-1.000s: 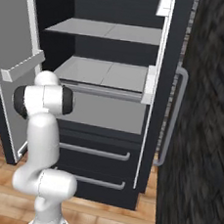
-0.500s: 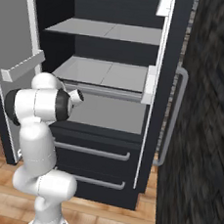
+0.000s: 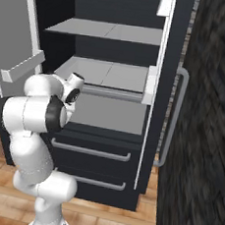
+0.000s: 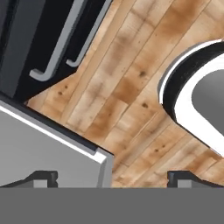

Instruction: Place one of the steaks on the plate and the other in the bowl. Then place the bowl in the fridge.

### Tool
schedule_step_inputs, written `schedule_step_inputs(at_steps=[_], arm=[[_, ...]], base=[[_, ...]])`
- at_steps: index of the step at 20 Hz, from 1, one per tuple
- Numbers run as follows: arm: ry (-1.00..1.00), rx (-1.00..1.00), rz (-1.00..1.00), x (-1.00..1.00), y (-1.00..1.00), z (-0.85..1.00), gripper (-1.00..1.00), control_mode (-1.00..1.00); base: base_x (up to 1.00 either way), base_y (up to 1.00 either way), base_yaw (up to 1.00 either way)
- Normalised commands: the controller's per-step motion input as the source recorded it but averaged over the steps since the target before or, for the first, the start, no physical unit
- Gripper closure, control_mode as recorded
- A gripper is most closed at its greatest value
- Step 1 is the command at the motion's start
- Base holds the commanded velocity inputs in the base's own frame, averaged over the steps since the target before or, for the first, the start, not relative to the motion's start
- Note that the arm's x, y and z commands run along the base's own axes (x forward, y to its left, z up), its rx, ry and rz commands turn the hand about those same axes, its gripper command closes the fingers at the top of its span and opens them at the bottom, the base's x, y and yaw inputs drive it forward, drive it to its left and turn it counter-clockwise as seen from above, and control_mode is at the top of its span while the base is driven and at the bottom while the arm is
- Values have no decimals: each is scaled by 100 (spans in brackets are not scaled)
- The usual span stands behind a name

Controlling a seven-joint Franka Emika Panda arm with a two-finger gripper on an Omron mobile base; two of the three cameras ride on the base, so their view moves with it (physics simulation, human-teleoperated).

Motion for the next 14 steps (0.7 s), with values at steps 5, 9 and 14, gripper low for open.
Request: schedule_step_inputs(at_steps=[5,9,14], arm=[[-38,-3,12,-92,-25,98,-100,-100],[-54,-15,8,-100,-14,50,-100,-100],[-36,-20,43,-43,-93,51,-100,-100]], base=[[0,0,0],[0,0,0],[0,0,0]])
